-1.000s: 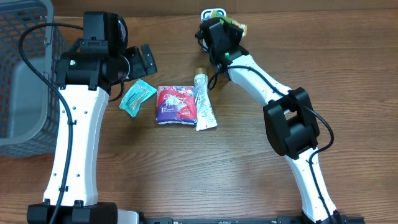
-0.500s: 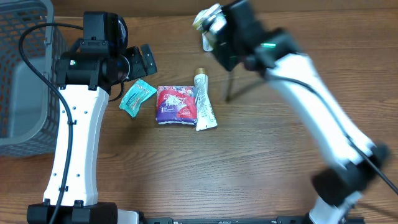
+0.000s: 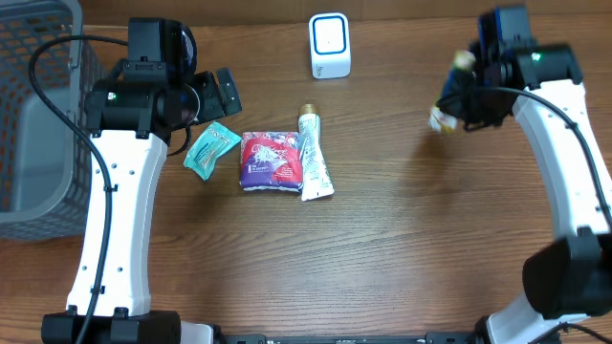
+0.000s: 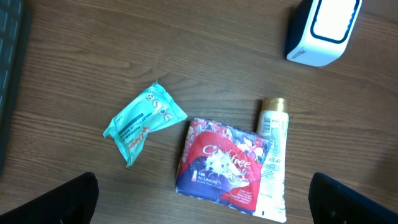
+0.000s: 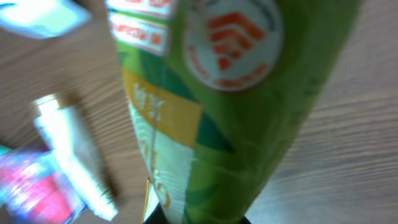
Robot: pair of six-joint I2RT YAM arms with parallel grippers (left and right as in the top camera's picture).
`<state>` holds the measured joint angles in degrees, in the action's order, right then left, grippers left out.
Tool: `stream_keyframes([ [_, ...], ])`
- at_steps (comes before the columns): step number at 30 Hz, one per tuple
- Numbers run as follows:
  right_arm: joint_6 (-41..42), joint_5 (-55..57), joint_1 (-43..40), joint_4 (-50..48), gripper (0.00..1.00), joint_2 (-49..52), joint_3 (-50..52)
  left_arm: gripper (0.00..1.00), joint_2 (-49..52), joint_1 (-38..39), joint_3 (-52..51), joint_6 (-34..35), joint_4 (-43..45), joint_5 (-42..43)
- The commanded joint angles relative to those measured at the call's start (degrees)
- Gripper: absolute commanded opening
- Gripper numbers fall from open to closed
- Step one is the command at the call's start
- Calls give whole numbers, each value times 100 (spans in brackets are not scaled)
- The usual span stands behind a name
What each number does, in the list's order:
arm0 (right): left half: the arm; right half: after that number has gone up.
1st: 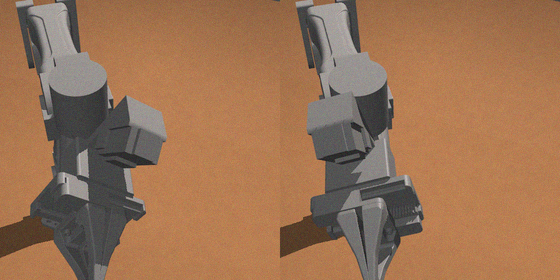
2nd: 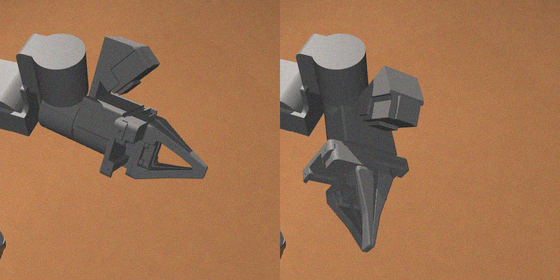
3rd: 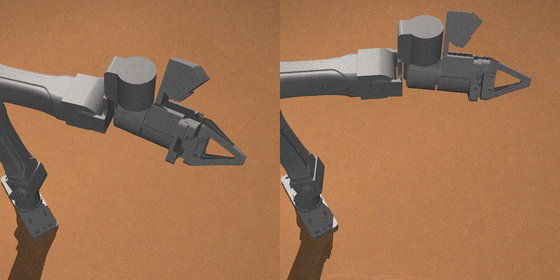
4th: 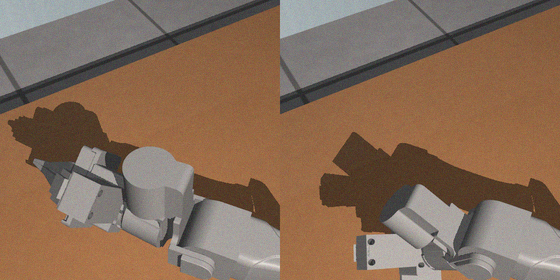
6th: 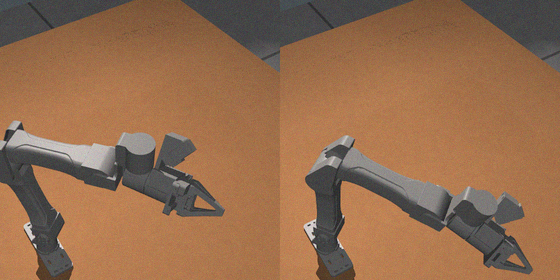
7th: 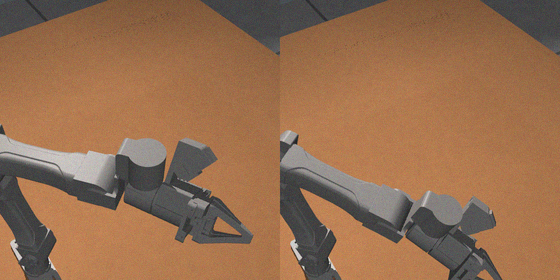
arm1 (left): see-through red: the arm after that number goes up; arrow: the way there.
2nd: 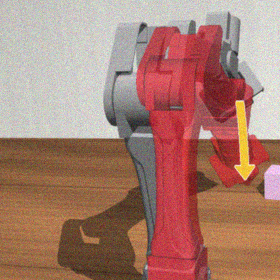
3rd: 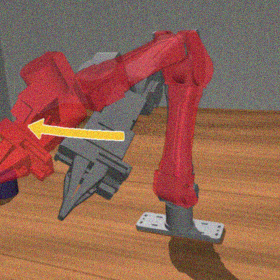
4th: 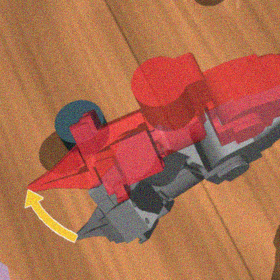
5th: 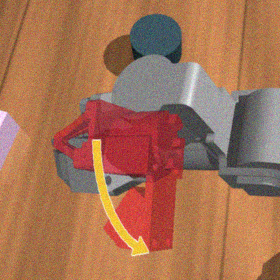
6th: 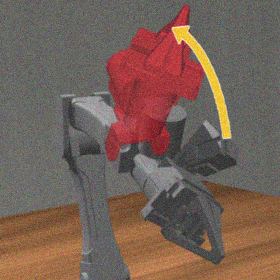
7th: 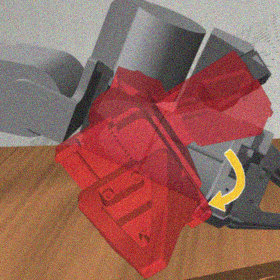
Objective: Scan the item barcode
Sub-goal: 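Carry the juice pouch to the right side and release it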
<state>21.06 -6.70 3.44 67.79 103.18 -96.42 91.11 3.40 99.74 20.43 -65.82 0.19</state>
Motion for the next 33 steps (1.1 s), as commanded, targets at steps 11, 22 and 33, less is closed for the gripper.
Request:
stream_keyframes([
  [11,1908,-647,-2009,-2918,4,-136,3003,100,39,0,59,-114,0,26],
  [22,1558,-520,-2271,-3987,77,-157,3705,100,39,0,59,-114,0,26],
  [33,0,-1025,-2011,-1867,84,-562,2059,100,39,0,59,-114,0,26],
])
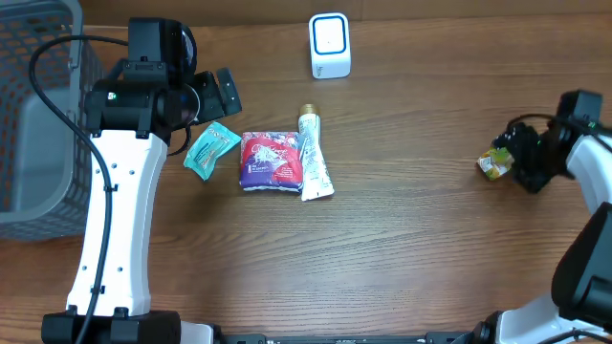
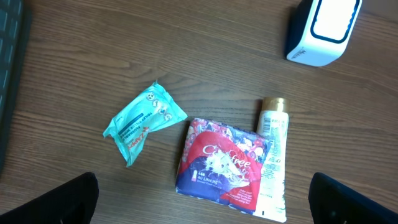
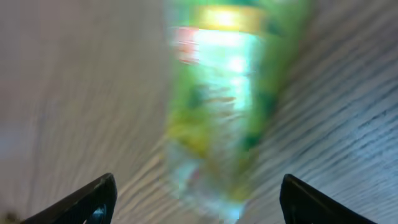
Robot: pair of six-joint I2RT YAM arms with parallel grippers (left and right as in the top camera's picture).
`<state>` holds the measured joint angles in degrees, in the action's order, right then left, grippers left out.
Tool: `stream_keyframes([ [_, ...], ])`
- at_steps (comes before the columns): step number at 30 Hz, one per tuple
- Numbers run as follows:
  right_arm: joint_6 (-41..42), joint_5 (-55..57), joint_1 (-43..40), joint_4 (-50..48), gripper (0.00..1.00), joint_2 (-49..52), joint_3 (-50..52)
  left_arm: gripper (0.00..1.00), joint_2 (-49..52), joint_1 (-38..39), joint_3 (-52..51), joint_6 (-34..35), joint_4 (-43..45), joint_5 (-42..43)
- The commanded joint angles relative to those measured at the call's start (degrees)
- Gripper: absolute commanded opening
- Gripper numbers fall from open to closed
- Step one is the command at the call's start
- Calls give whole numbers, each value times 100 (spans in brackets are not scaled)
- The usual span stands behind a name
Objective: Scan the item barcode
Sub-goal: 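Carry the juice pouch to the right side and release it, then move the right gripper to the white tube and grasp it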
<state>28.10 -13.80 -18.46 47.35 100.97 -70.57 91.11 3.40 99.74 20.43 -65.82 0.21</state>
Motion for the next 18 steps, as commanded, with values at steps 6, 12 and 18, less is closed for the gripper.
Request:
stream_keyframes([
  [6,-1390,-874,933,636,83,-350,-981,100,39,0,59,-111,0,24],
  [12,-1805,-1069,2337,385,90,-245,-975,100,39,0,59,-114,0,24],
  [18,-1919,-1624,3346,-417,96,269,-975,99,39,0,59,-114,0,24],
])
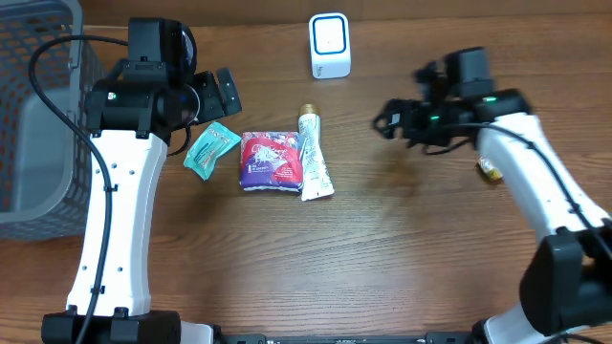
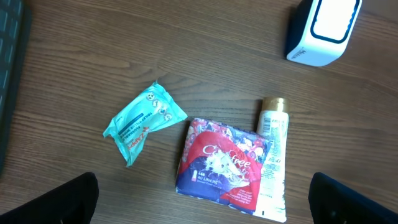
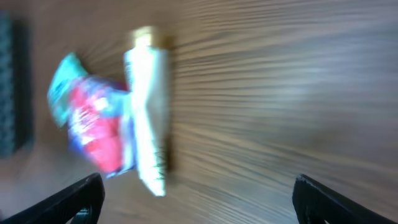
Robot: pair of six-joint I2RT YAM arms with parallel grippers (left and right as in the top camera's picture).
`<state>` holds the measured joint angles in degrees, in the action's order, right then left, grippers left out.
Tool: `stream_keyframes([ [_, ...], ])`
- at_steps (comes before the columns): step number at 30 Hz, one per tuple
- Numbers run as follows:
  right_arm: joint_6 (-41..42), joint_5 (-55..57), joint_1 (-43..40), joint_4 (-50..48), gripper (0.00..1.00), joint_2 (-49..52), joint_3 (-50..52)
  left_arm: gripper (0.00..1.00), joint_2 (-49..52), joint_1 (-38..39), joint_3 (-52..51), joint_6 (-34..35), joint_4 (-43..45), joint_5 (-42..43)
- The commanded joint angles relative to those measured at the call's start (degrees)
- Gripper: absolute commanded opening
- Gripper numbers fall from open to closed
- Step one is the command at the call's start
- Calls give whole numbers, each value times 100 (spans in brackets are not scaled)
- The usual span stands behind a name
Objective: Scan the item barcode
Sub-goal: 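Move the right gripper to the white tube and grasp it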
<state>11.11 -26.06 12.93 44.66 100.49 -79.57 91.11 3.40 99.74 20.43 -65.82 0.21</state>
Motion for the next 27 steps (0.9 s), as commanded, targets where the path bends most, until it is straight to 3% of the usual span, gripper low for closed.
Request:
stream_keyframes([
  [1,-229,-494,304,-229,94,431,-74,100,39,0,59,-114,0,24],
  [5,-267,-820,601,-450,86,870,-74,100,39,0,59,-114,2,24],
  [15,-153,-1316,1123,-973,78,1886,-74,99,39,0,59,-114,0,24],
  [19,262,-1305,1123,-1207,69,2024,-68,100,39,0,59,-114,0,24],
  [25,863,-1305,1163,-1832,66,2107,175,100,39,0,59,-114,0,24],
  [27,911,-1303,1185,-1928,61,2151,273,100,39,0,59,-114,0,24],
])
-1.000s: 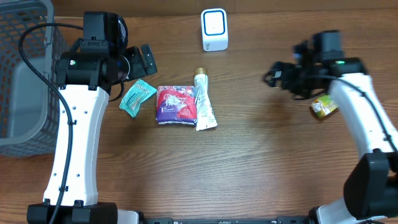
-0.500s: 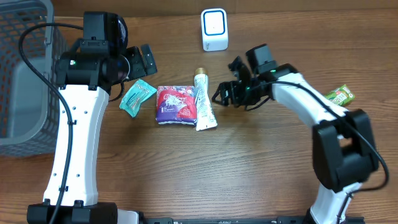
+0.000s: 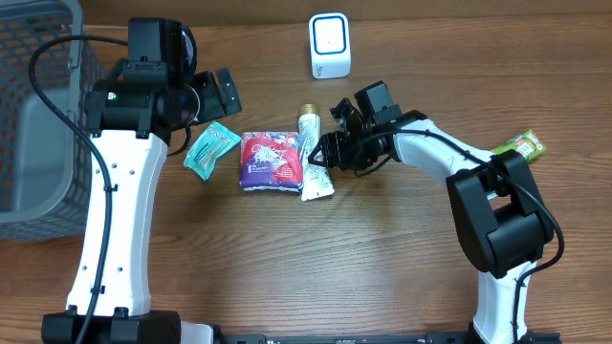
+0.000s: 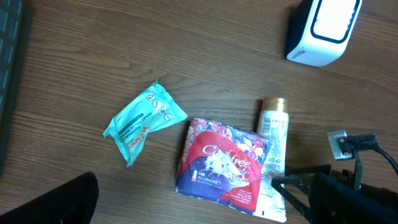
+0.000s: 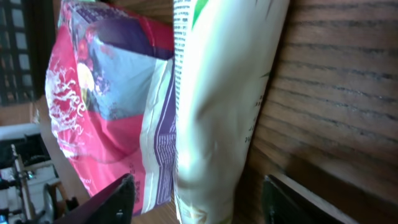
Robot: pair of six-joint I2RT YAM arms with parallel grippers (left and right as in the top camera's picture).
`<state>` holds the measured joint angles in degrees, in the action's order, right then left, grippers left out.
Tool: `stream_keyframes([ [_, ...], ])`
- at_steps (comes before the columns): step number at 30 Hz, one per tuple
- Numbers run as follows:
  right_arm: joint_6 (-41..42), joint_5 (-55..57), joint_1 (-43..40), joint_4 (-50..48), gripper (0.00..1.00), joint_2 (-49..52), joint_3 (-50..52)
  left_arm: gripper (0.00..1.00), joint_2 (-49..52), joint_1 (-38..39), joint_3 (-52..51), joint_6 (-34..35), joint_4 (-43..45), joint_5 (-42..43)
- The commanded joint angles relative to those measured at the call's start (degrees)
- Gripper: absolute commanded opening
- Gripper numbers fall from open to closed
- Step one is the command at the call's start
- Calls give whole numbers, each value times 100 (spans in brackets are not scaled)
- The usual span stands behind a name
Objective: Scan the item barcode
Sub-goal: 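Move the right gripper to the white tube and grasp it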
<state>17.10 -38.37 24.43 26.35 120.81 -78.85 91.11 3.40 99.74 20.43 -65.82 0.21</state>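
Note:
A white tube with a gold cap (image 3: pixel 313 158) lies mid-table beside a red and purple liner pack (image 3: pixel 271 160) and a teal packet (image 3: pixel 210 148). My right gripper (image 3: pixel 330 153) is low at the tube's flat end. It is open, with the tube (image 5: pixel 217 106) between its spread fingers (image 5: pixel 115 199). The white and blue scanner (image 3: pixel 330 45) stands at the back. A green packet (image 3: pixel 521 145) lies at the far right. My left gripper (image 3: pixel 215 96) hangs open above the items, its fingertips (image 4: pixel 46 199) wide apart and holding nothing. The tube (image 4: pixel 273 155) also shows in that view.
A grey mesh basket (image 3: pixel 29 115) fills the left edge of the table. The pack (image 5: pixel 106 106) lies against the tube's side. The right arm (image 3: pixel 430 153) stretches across the table's right half.
My right gripper was open and empty in the air right of the tube. Now it is down at the tube with a finger on either side. The left arm has not moved.
My right gripper first held the green packet up, to the right of the scanner. Then it was open at the far right with the packet on the table. After that it was empty over mid-table, and now it straddles the white tube.

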Motion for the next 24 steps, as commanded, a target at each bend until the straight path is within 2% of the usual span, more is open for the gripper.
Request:
stream_keyframes([
  [1,317,-74,48,-101,57,160,214,99,39,0,59,-114,0,24],
  [6,566,-72,72,-153,44,302,240,100,39,0,59,-114,0,24],
  [12,741,55,133,-269,43,308,240,100,39,0,59,-114,0,24],
  [15,868,275,225,-286,39,308,240,99,39,0,59,-114,0,24],
  [16,866,275,249,-299,37,308,240,100,39,0,59,-114,0,24],
  [21,866,0,219,-293,5,308,234,100,39,0,59,-114,0,24],
  [24,861,-459,48,-262,4,306,232,100,39,0,59,-114,2,24],
])
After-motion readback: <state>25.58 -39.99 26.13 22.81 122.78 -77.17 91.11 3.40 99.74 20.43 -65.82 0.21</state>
